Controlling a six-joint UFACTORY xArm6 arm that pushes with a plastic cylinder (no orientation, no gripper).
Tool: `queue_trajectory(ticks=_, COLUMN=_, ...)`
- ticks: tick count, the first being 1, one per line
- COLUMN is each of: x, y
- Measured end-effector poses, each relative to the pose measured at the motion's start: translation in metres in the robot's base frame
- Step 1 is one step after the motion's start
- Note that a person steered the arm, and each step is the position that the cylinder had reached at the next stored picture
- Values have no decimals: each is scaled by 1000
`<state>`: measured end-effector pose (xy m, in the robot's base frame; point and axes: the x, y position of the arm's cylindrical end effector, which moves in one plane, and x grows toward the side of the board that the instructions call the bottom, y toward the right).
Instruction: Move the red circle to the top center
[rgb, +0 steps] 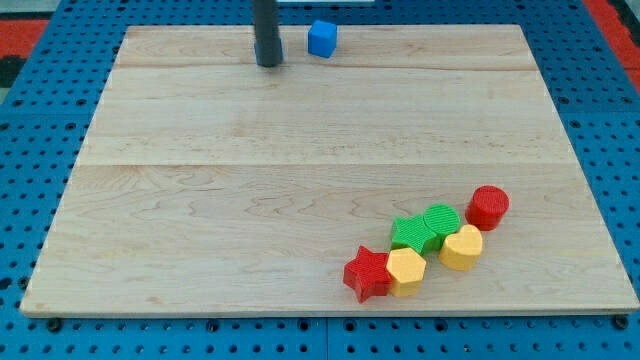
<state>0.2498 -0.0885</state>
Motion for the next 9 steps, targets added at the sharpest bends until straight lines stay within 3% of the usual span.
queue_trajectory(ticks=1, x=22, y=-4)
queue_trajectory(ticks=2, x=81, y=50)
queue_trajectory(ticks=4, x=191, y=274)
queue_trajectory(ticks=5, x=244, y=357)
queue_trajectory(ticks=6, x=254, y=311)
queue_trajectory(ticks=7, x=184, y=224)
queue_trajectory(ticks=8, x=177, y=316)
queue_trajectory(ticks=9, x=271, y=375)
